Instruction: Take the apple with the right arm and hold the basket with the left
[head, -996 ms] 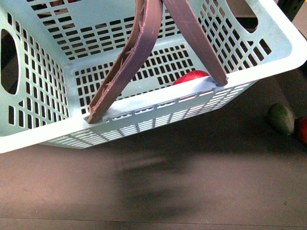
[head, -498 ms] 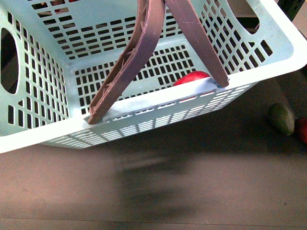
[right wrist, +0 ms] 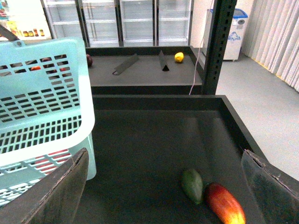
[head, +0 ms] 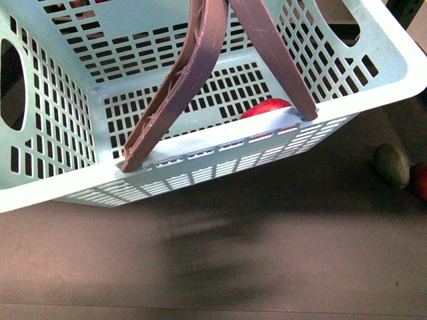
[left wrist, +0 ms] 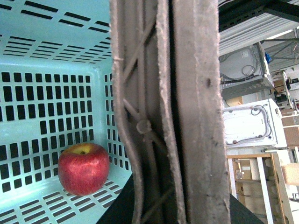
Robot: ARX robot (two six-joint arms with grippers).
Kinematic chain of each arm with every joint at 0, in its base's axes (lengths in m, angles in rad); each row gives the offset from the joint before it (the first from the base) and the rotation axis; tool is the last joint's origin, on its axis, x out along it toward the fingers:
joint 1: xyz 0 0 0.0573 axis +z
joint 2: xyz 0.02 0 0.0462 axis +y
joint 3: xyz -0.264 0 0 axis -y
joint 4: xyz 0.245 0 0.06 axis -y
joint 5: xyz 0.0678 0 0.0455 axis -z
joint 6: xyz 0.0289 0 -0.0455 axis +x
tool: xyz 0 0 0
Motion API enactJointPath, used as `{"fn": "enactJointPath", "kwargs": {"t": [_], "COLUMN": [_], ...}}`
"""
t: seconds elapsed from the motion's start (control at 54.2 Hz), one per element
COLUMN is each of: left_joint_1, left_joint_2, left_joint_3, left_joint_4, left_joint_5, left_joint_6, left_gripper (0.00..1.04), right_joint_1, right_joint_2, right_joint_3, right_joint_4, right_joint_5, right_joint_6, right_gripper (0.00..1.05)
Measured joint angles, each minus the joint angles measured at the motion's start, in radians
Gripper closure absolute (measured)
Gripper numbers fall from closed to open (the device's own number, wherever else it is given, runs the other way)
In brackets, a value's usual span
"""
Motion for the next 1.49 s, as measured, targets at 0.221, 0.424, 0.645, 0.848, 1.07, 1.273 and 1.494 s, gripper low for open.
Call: {"fn": "enactJointPath", "kwargs": {"t": [0.221,0.424,0.645,0.848,1.07,1.273,1.494], "left_joint_1": [0.010,0.127,0.309,0.388,0.413,0.426,0.457], "left_joint_2": [-0.002,-0.019,0.024,0.167,0.275,0.299,0.303], "left_joint_3": [-0.016,-0.025,-0.007,0.048,0.139,0.149,0.108], "left_joint_4": [0.083,0.055,-0.089,-0.140,-0.123,-0.108,-0.095], "left_joint_5": [-0.056,-0.204,-0.363,-0.446,-0.455,-0.492,-0.535], "left_joint_6": [-0.049,-0.227,-0.432,-0.542,-0.582,-0.624,-0.651], "left_gripper": [0.90,0.90,0.90,0.90,0.90,0.90,0.90], "right_joint_1": [0.000,0.000,0.000,0.000,0.000,0.000,0.000], "right_joint_2": [0.000,0.000,0.000,0.000,-0.001,-0.001,-0.001], "right_joint_3": [0.000,0.000,0.000,0.000,0.000,0.000,0.000], "right_joint_4": [0.000,0.000,0.000,0.000,0.000,0.000,0.000], "right_joint_5": [0.000,0.000,0.000,0.000,0.000,0.000,0.000], "right_joint_6": [0.000,0.000,0.000,0.000,0.000,0.000,0.000], "right_gripper": [0.09,0.09,0.09,0.09,0.09,0.09,0.09]}}
